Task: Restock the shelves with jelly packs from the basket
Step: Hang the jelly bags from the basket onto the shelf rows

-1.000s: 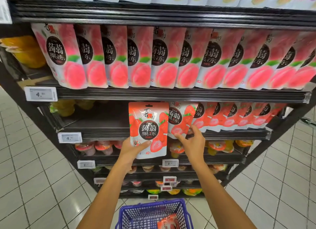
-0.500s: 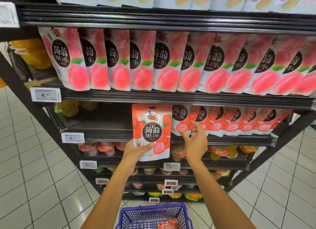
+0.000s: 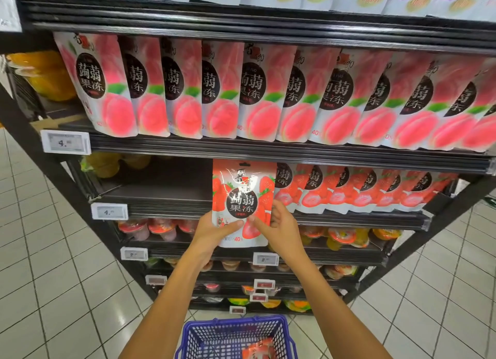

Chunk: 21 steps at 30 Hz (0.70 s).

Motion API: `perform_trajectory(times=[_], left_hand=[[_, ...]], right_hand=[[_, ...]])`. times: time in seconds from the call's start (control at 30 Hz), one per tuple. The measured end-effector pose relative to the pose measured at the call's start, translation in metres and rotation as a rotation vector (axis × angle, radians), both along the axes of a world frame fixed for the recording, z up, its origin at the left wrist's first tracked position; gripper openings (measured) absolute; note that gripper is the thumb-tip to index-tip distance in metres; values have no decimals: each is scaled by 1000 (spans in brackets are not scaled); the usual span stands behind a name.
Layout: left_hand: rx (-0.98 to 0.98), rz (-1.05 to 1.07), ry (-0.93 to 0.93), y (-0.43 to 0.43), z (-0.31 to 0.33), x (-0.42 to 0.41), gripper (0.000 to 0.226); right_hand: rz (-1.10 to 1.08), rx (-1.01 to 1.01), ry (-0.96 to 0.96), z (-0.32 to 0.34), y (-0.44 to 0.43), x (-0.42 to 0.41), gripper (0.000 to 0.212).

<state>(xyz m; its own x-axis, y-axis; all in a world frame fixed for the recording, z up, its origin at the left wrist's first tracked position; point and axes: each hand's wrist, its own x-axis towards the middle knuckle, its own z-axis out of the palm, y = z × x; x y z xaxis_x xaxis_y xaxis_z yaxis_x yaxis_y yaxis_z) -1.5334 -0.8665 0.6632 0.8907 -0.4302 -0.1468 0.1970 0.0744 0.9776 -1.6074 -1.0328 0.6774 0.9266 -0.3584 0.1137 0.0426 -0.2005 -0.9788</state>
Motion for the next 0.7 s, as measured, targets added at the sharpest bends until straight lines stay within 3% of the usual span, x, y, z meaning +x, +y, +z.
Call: perform_trajectory(times=[0.13, 0.23, 0.3, 0.4, 0.6, 0.7], left_hand=[[-60, 32, -54, -4, 9, 3, 61], [-45, 189, -147, -6, 16, 7, 57], [55, 233, -281, -7, 19, 7, 45], [131, 90, -372, -16, 21, 2, 27], [136, 9, -364, -40, 18, -5, 38], [134, 28, -331, -43, 16, -5, 39]], right_hand=[[-99, 174, -77, 4, 0, 8, 34], [-232, 228, -108, 9, -5, 12, 34], [-307, 187, -137, 14, -8, 18, 34], [-345, 106, -153, 20, -10, 28, 33], [-315, 32, 22, 5, -3, 40, 51], [-372, -89, -4, 1, -2, 30, 49]])
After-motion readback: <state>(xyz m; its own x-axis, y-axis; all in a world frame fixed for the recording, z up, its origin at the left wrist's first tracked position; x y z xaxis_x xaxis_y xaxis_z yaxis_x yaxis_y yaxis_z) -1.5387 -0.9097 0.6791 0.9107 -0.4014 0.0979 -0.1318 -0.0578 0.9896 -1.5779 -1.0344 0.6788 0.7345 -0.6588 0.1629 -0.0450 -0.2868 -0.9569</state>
